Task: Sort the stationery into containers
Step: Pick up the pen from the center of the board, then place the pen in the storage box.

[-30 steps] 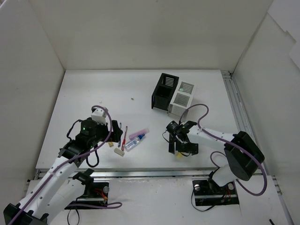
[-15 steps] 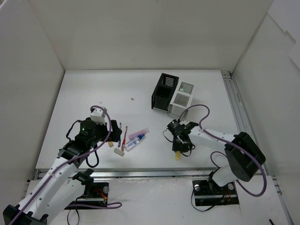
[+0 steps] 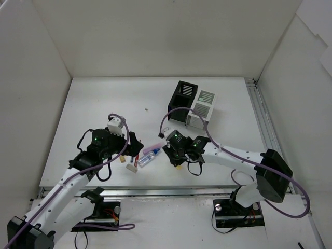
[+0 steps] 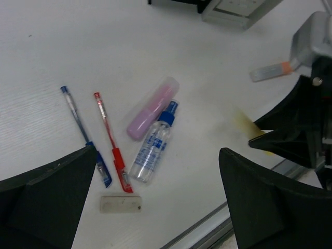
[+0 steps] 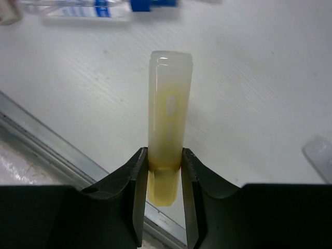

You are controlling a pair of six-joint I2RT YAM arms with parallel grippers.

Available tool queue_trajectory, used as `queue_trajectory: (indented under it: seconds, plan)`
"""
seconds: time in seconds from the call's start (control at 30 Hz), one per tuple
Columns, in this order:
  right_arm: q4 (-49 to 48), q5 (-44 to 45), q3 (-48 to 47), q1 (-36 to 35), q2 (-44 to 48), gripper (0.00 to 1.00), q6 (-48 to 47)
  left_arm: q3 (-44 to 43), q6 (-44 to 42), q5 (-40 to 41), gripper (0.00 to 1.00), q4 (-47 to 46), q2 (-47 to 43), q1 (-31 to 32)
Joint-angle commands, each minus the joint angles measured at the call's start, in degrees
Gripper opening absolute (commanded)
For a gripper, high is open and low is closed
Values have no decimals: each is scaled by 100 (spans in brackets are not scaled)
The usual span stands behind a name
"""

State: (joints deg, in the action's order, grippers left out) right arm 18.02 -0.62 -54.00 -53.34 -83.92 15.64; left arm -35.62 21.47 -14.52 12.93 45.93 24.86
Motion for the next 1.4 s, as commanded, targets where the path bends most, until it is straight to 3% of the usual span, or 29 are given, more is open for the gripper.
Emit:
queue_trajectory:
  seconds: [0.0,0.13,0.47,0.67,0.7,0.77,0.9,0.93,1.03,1.17,1.27,1.37]
  plan:
    - [-816,-473,-173,-212,367,1,-1369,-332,111,-1033,100,-1063,152,36]
    - [-1405,-798,-199,-264,473,1,-1765,-472,392,-1939,100,-1696,609,36]
    - [-2531,-325,-190,-326,614,2,-1880,-552,1060,-2230,97,-2347,1409,89]
    - [-2892,-131,-287,-466,499,2,-1924,-631,1245,-2142,72,-2462,1691,89]
    - [-2970,-9,-278,-493,508,2,-1907,-639,1271,-2134,58,-2462,1700,89]
    - [-3050,45,-234,-484,534,2,-1889,-631,1263,-2151,47,-2471,1726,89]
    - [-3234,194,-251,-484,517,5,-1889,-639,1289,-2125,8,-2479,1735,89]
    - [-3209,194,-278,-484,491,7,-1933,-631,1324,-2081,0,-2505,1744,89]
    - [-3208,229,-331,-475,420,20,-1933,-613,1394,-2020,0,-2646,1735,89]
    - [-3506,317,-112,-458,577,46,-1749,-710,1517,-1844,0,-2734,1709,28]
    - [-3902,-277,204,-196,823,69,-1364,-579,1815,-2140,0,-3207,1674,-253]
    - [-4551,-1015,670,304,1052,77,-678,-333,2228,-2605,0,-3963,1656,-640]
